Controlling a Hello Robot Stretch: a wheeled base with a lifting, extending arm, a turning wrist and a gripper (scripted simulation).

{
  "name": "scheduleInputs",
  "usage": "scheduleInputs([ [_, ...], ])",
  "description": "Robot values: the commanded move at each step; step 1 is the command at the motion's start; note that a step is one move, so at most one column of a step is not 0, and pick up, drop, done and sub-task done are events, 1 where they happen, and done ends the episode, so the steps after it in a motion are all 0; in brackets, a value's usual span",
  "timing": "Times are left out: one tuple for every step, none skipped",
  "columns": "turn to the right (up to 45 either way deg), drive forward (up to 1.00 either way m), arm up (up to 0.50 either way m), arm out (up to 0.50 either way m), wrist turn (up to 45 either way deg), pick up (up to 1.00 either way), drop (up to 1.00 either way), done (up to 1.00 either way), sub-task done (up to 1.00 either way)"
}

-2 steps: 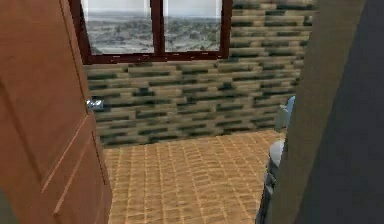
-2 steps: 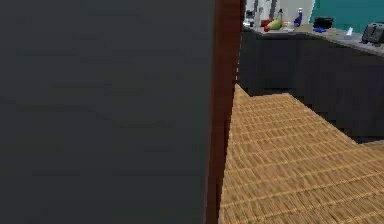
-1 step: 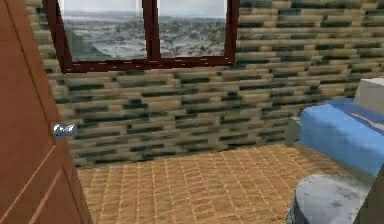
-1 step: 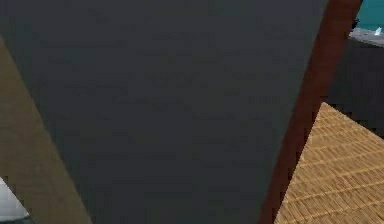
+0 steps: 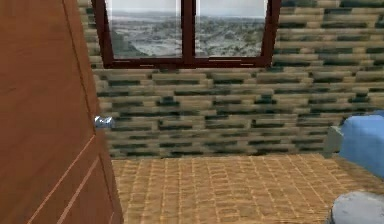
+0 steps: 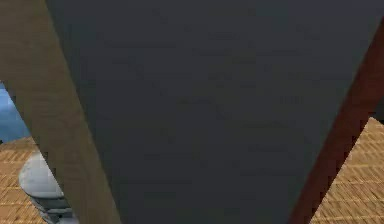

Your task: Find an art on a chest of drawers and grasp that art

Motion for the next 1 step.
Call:
scheduleInputs([
  [0.0,0.9,0.0,0.0,0.0,0.0,0.0,0.0,0.0],
])
